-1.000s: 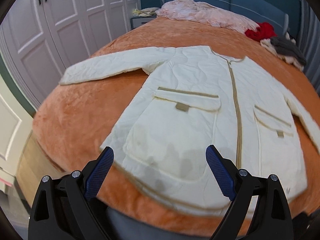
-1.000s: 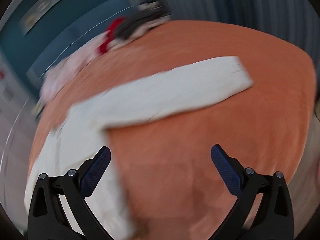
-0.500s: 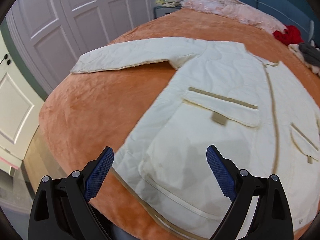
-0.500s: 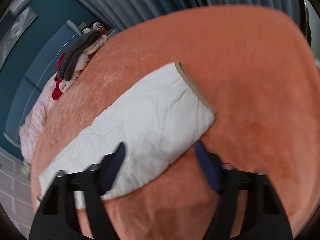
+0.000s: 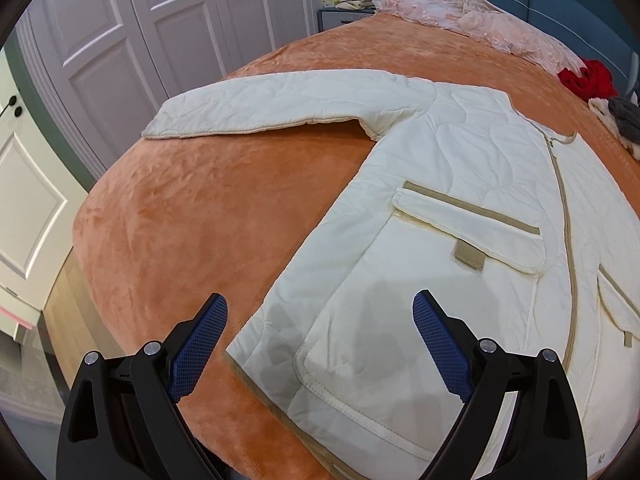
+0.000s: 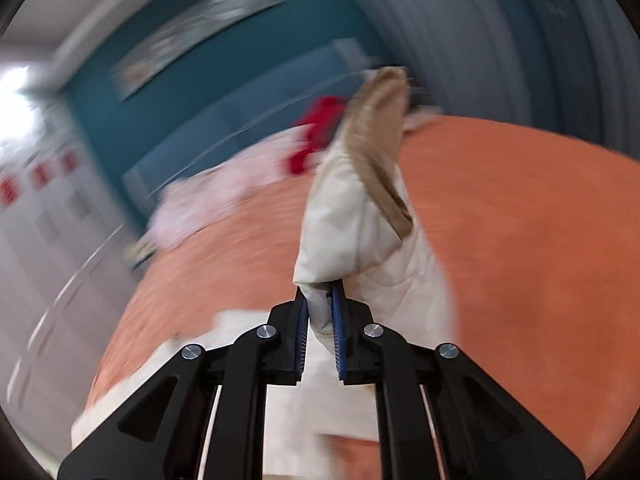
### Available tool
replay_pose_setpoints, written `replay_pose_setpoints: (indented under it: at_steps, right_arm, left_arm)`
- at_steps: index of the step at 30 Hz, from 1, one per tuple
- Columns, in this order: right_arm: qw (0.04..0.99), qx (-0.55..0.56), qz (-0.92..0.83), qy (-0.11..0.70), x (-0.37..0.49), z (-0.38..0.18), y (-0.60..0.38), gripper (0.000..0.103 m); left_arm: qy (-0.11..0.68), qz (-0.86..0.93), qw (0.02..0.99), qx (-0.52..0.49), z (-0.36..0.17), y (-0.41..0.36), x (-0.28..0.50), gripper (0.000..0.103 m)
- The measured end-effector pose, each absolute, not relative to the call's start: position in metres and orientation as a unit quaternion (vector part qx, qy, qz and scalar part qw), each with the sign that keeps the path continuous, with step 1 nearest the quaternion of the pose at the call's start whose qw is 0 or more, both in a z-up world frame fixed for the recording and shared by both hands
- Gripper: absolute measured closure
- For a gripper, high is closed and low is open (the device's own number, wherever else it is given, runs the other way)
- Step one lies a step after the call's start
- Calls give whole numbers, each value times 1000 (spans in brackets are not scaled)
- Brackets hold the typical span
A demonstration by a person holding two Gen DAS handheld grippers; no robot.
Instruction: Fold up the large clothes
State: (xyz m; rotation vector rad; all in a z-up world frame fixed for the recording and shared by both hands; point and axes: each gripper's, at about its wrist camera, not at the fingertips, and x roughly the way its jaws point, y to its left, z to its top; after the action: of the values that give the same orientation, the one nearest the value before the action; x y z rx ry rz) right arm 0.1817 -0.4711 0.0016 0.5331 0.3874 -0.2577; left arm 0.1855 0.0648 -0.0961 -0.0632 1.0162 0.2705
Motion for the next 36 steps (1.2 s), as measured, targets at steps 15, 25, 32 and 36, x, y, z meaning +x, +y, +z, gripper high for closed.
replay_pose_setpoints:
  at_steps: [15, 25, 32, 36]
  right_arm:
    - [917, 70, 164, 358, 304, -85, -137, 92]
    - [910, 112, 173, 359, 252, -100, -155, 43]
    - [896, 263, 14, 357, 211, -115, -308, 41]
    - [867, 359, -56, 341, 199, -135, -390, 41]
  left_arm:
    - [480, 105, 868, -73, -99, 95, 190, 12]
    - [469, 7, 865, -181, -92, 79, 236, 12]
    - [490, -51, 819, -293, -122, 36, 299, 12]
    - [500, -58, 811, -298, -137, 18, 325, 14]
